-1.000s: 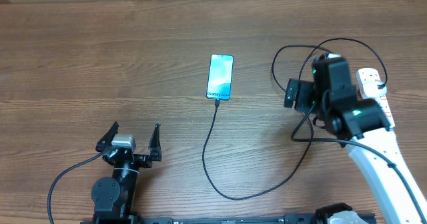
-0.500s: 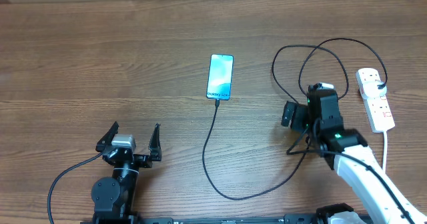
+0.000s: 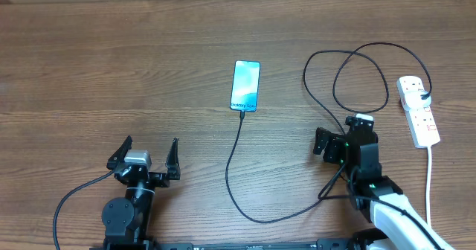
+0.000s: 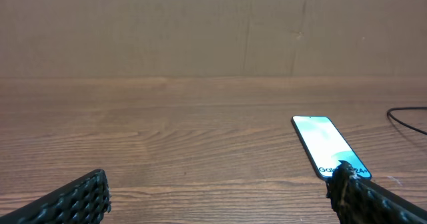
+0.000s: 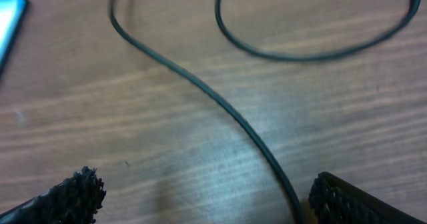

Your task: Plug charger to phone and switch on socket

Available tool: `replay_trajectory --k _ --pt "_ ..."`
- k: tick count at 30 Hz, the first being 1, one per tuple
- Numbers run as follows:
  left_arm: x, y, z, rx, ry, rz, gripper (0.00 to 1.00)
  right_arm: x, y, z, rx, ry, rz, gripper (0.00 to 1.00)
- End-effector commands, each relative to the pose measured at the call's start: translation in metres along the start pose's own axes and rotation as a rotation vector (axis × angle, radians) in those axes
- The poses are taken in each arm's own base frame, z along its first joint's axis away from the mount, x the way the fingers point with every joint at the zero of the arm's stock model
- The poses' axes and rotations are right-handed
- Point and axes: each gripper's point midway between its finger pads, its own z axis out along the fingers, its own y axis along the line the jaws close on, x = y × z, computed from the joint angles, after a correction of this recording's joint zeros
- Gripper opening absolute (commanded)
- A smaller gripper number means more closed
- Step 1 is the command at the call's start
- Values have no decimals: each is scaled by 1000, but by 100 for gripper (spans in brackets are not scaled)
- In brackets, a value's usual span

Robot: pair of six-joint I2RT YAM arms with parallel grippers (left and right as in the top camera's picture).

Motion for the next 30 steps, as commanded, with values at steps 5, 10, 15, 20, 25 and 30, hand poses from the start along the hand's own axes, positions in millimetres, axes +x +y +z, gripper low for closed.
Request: replay_trajectory --k 5,10,15,20,25,30 --pt "0 -2 0 7 -5 20 100 2 0 -6 -54 -113 10 100" --pt "0 -2 0 7 -5 20 100 5 1 -12 -84 -156 -8 100" --pt "0 -2 0 7 -5 20 100 6 0 -16 -94 -175 -6 100" --pt "0 -2 0 7 -5 20 100 13 -3 -20 -98 -179 -1 100" --pt "0 -2 0 7 -5 20 100 9 -1 -24 -117 -190 4 100" --pt "0 -2 0 7 -5 20 100 6 9 -32 -172 -210 -70 100"
